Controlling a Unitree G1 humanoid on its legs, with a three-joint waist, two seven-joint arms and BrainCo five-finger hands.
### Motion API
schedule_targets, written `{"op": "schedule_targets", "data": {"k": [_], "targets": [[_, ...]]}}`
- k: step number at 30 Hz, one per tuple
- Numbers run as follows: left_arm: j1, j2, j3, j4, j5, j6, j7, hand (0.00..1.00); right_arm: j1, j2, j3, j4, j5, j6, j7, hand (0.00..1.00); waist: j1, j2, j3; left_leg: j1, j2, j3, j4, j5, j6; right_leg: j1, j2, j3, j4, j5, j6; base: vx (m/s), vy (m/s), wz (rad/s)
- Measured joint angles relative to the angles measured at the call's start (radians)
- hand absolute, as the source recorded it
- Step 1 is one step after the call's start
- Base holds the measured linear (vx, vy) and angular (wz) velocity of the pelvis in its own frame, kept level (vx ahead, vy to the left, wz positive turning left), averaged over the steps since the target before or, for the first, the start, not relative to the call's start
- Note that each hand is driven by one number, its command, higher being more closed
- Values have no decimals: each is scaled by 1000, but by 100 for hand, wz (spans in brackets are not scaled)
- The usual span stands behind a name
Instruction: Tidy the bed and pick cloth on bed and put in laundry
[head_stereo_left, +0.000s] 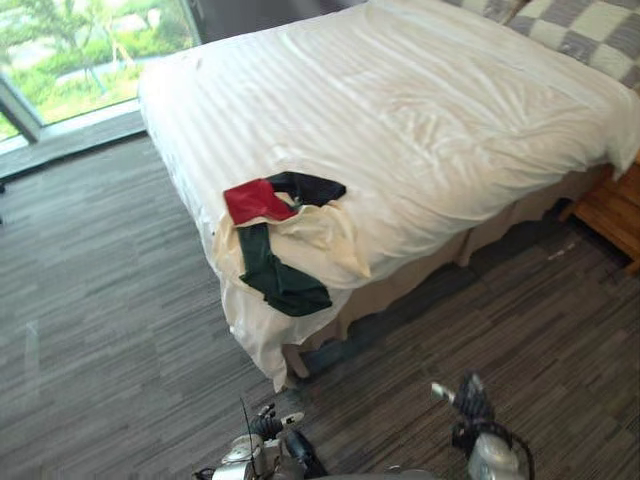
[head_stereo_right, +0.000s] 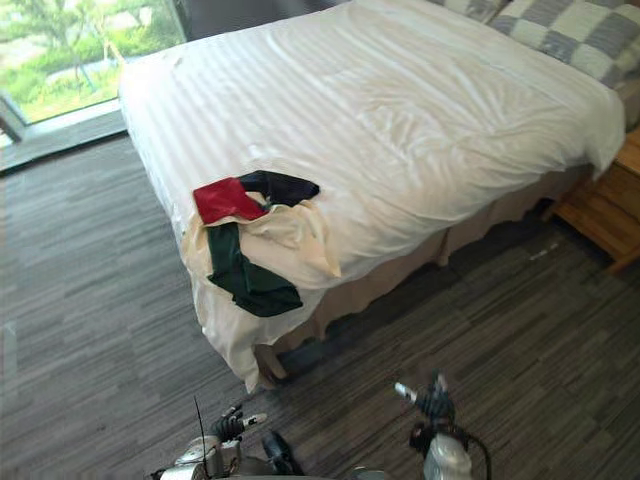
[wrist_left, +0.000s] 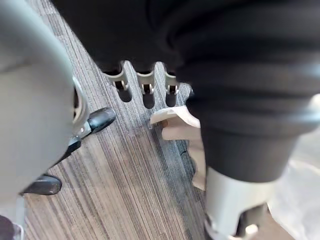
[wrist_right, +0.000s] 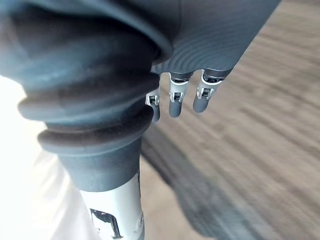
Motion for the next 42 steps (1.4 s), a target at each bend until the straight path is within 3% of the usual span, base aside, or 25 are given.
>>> {"op": "schedule_targets", "data": {"k": [1,2,5,7,8,9,10,11,12,14,18,25,31,34,37,38,42], "targets": [[-1,16,-11,3,-21,17,4,0,-11,-10,5,-53,-13,-14,-18,0,-12,-7,2,-1,6,-60,7,-17,10,-81,-11,31,124,-80,-40,197,-50,108],[-1,27,-15,7,-29,21,9,0,-18,-20,5,-80,-23,-18,-26,0,-19,-10,3,-1,9,-86,7,-18,10,-111,-9,45,136,-116,-53,198,-86,136],[-4,64,-18,44,-52,43,18,0,-68,-90,4,-222,-56,-17,-40,0,-30,-6,5,0,39,-214,14,-24,-4,-228,23,182,41,-132,-36,201,-96,126],[0,85,-14,70,-68,65,18,0,-130,-133,10,-314,-90,-9,-33,0,-37,-11,4,-13,51,-291,27,-27,-34,-249,31,314,-142,-68,8,232,-213,131],[16,108,4,67,-80,76,15,0,-182,-145,23,-361,-107,-2,-12,0,-29,-56,-8,-15,29,-332,31,-23,-69,-248,-1,356,-271,82,21,186,-217,113],[17,116,8,67,-81,76,15,0,-192,-146,29,-368,-108,-2,-8,0,-26,-70,-10,-13,18,-341,31,-25,-74,-249,-14,357,-284,127,28,215,-300,89],[21,138,32,72,-84,76,20,0,-240,-160,65,-376,-113,1,22,0,-9,-118,-21,-2,-4,-360,32,-35,-99,-237,-44,340,-288,150,23,176,-244,46],[29,123,43,69,-85,76,16,0,-288,-182,113,-383,-114,21,55,0,-1,-86,-34,-13,29,-354,35,-33,-108,-229,-19,318,-318,161,15,205,-274,35],[31,111,52,68,-85,72,15,0,-314,-195,142,-385,-115,24,66,0,6,-75,-36,-13,39,-354,35,-32,-115,-225,-10,309,-340,160,6,201,-224,16],[32,87,84,69,-86,70,7,0,-390,-219,227,-372,-130,72,107,0,7,-39,-32,-20,71,-368,26,-21,-133,-202,16,270,-378,171,-9,151,-176,25],[35,87,94,68,-86,66,-18,0,-460,-226,291,-312,-154,130,125,0,18,-35,-31,-11,90,-382,12,-16,-147,-168,31,241,-406,171,-10,49,-75,21],[40,88,97,55,-85,48,-25,0,-531,-195,388,-240,-200,201,170,0,62,-24,-24,-38,74,-397,1,-3,-152,-158,7,211,-459,190,-14,-16,20,13],[87,84,113,20,-52,47,-26,0,-560,-173,391,-110,-273,279,177,0,67,1,-5,-67,56,-416,-24,35,-162,-159,-18,156,-487,204,-6,-8,19,30],[101,81,114,-7,-34,46,-27,0,-646,-178,391,-46,-283,300,173,0,67,31,46,-107,54,-419,-13,38,-160,-183,-21,149,-486,212,-9,-99,13,9],[37,80,113,-25,-35,33,-28,0,-789,-234,386,19,-310,301,145,0,65,69,130,-184,57,-417,-15,68,-142,-259,-20,136,-485,242,-17,-147,4,14],[7,79,112,-48,-37,20,-29,0,-861,-275,380,70,-311,302,126,0,68,86,189,-208,57,-418,-22,92,-134,-286,-20,132,-484,257,-21,-141,-1,11],[-11,78,82,-84,-79,-16,-46,0,-975,-361,355,146,-319,292,75,0,68,118,264,-257,55,-419,-47,132,-128,-344,-21,130,-484,282,-23,-82,2,3]]}}
